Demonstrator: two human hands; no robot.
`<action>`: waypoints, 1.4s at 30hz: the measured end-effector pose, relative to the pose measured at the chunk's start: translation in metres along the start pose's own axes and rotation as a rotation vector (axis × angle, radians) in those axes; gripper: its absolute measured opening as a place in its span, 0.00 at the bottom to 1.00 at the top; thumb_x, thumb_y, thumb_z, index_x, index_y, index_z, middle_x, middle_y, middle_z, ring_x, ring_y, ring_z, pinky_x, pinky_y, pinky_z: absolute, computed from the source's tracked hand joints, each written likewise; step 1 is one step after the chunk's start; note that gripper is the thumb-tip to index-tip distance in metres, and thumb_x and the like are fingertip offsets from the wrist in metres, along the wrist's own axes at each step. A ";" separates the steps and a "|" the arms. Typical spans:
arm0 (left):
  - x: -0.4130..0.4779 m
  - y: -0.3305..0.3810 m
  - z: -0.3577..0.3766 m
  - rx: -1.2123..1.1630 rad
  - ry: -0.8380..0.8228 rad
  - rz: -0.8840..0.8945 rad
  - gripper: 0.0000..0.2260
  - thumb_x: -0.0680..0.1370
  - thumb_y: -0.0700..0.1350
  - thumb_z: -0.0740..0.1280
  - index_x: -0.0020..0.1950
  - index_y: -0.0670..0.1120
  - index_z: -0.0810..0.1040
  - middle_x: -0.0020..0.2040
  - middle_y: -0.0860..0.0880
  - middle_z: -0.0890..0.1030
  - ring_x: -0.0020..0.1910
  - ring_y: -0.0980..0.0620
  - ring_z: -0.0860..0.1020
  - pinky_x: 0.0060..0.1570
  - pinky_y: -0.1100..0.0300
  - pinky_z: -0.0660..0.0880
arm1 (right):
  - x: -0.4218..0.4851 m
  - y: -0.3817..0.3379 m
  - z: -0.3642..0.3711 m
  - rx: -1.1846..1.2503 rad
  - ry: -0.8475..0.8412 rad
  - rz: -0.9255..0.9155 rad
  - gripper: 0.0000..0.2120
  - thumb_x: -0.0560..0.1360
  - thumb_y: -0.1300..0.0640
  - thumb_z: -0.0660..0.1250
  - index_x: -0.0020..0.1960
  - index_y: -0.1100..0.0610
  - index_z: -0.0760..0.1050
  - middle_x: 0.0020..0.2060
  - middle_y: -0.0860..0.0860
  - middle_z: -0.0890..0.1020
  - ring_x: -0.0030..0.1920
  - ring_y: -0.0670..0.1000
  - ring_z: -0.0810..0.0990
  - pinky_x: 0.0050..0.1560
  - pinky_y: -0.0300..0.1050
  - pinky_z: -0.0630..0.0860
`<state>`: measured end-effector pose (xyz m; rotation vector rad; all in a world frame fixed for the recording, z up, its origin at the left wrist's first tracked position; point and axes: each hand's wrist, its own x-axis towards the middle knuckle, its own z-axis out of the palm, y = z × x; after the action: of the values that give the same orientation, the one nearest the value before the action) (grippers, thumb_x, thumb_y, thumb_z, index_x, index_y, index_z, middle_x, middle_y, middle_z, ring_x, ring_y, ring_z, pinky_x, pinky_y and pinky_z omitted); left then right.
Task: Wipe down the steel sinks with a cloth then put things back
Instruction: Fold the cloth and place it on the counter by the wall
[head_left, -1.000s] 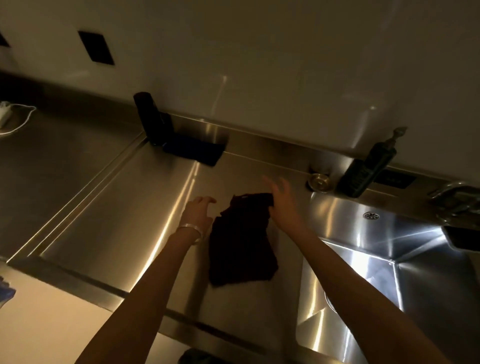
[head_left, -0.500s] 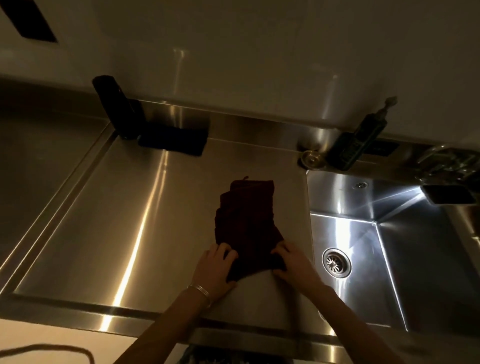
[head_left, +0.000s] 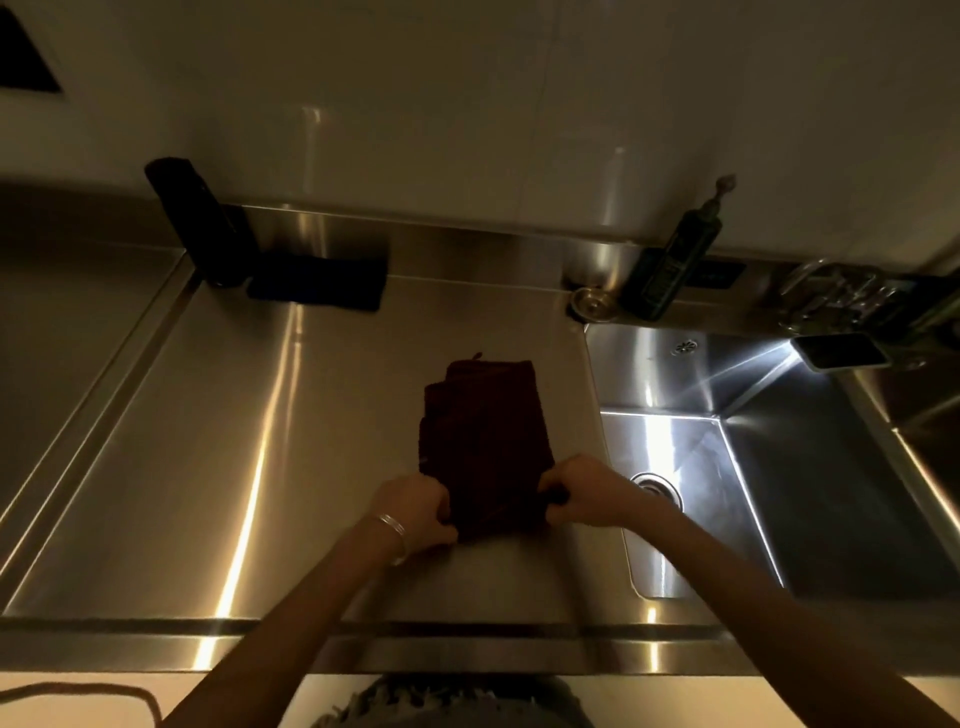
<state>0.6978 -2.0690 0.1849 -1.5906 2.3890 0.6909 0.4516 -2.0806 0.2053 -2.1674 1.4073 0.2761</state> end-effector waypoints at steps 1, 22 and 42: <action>-0.004 -0.005 -0.014 -0.134 -0.064 0.009 0.12 0.73 0.52 0.68 0.52 0.47 0.80 0.52 0.48 0.81 0.49 0.49 0.78 0.48 0.59 0.72 | -0.006 -0.003 -0.012 0.082 -0.060 -0.015 0.11 0.71 0.58 0.69 0.53 0.59 0.80 0.39 0.50 0.81 0.38 0.44 0.77 0.42 0.40 0.69; 0.079 -0.041 -0.132 -0.683 0.177 -0.294 0.24 0.78 0.43 0.65 0.72 0.39 0.63 0.69 0.38 0.68 0.66 0.41 0.68 0.62 0.53 0.67 | 0.065 0.005 -0.122 0.198 0.428 0.296 0.24 0.77 0.57 0.66 0.69 0.65 0.65 0.67 0.63 0.70 0.65 0.60 0.72 0.61 0.48 0.69; -0.013 -0.013 0.042 -0.151 0.298 -0.032 0.14 0.76 0.56 0.63 0.59 0.53 0.77 0.62 0.51 0.71 0.60 0.50 0.68 0.57 0.59 0.67 | 0.043 -0.013 0.009 0.044 0.150 0.042 0.13 0.78 0.61 0.61 0.60 0.56 0.78 0.57 0.54 0.78 0.59 0.53 0.75 0.58 0.40 0.66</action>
<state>0.7107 -2.0418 0.1498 -1.9097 2.5609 0.6848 0.4834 -2.1052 0.1832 -2.1631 1.5275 0.0984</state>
